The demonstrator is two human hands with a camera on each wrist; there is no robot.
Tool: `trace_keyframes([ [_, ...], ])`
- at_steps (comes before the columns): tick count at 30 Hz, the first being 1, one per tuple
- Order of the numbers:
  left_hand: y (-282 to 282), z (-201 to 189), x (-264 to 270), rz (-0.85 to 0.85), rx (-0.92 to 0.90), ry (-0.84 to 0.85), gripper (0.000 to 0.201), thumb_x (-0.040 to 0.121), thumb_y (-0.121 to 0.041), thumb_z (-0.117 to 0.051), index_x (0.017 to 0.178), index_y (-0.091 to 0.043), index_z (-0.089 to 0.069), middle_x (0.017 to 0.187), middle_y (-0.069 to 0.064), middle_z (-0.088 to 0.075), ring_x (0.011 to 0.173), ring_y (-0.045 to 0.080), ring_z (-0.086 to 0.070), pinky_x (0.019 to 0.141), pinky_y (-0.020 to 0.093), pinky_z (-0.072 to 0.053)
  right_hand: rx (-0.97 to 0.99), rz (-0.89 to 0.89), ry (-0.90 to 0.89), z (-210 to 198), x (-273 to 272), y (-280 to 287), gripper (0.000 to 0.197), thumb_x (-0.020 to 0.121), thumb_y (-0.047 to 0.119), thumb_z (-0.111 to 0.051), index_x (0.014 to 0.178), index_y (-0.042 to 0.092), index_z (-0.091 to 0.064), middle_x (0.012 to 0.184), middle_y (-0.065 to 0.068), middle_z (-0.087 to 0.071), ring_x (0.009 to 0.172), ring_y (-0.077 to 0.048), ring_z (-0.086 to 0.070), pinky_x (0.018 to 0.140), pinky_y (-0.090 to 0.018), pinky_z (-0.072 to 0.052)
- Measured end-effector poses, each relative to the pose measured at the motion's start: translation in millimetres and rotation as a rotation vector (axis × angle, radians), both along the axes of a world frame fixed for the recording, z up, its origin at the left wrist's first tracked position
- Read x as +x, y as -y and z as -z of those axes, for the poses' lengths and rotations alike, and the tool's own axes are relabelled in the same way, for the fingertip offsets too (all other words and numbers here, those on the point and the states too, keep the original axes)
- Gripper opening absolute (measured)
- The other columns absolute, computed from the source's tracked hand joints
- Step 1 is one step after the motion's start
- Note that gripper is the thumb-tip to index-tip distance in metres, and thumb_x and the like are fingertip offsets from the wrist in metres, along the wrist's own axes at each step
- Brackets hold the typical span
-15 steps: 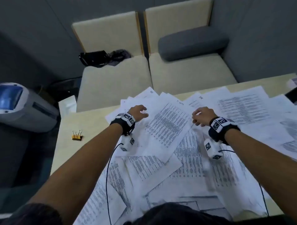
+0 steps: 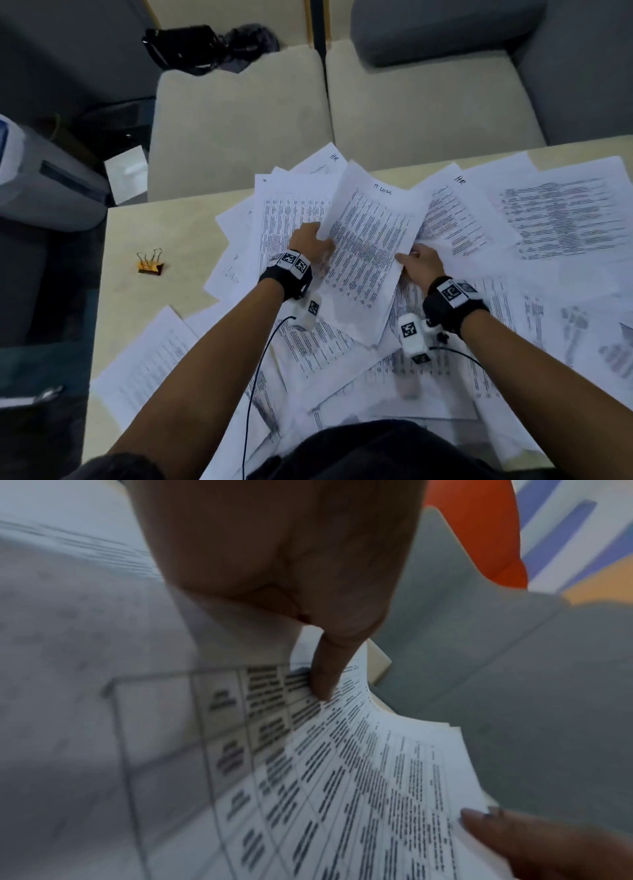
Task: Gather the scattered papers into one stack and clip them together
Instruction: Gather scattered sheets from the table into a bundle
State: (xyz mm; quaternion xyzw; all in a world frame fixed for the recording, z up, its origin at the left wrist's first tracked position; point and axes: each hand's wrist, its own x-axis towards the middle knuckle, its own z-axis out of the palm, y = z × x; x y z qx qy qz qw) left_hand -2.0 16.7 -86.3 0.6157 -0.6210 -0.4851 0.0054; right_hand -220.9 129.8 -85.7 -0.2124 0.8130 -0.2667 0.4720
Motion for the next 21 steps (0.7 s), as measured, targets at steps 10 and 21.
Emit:
trace_keyframes([
  [10,-48.7,-24.5,103.1,-0.269,0.045,-0.127,0.017,0.073,-0.001,-0.077,0.085,-0.001,-0.066,0.073,0.011,-0.069,0.055,0.016,-0.064,0.046,0.023,-0.051,-0.107,-0.084,0.078,-10.0,15.0,-5.3,0.007,0.093,0.018,-0.059,0.099,0.016,-0.059,0.107,-0.010,-0.067,0.090,-0.027,-0.067,0.078,-0.038,-0.057],
  [21,-56.7,0.9,148.3,-0.243,-0.072,0.229,0.016,0.083,-0.014,-0.062,0.093,-0.002,-0.060,0.084,0.012,-0.066,0.071,0.027,-0.063,0.056,0.025,-0.046,0.010,-0.229,-0.042,-15.3,72.2,26.2,0.047,0.084,0.008,-0.061,0.130,0.011,-0.052,0.113,-0.004,-0.059,0.109,-0.025,-0.060,0.094,-0.040,-0.053],
])
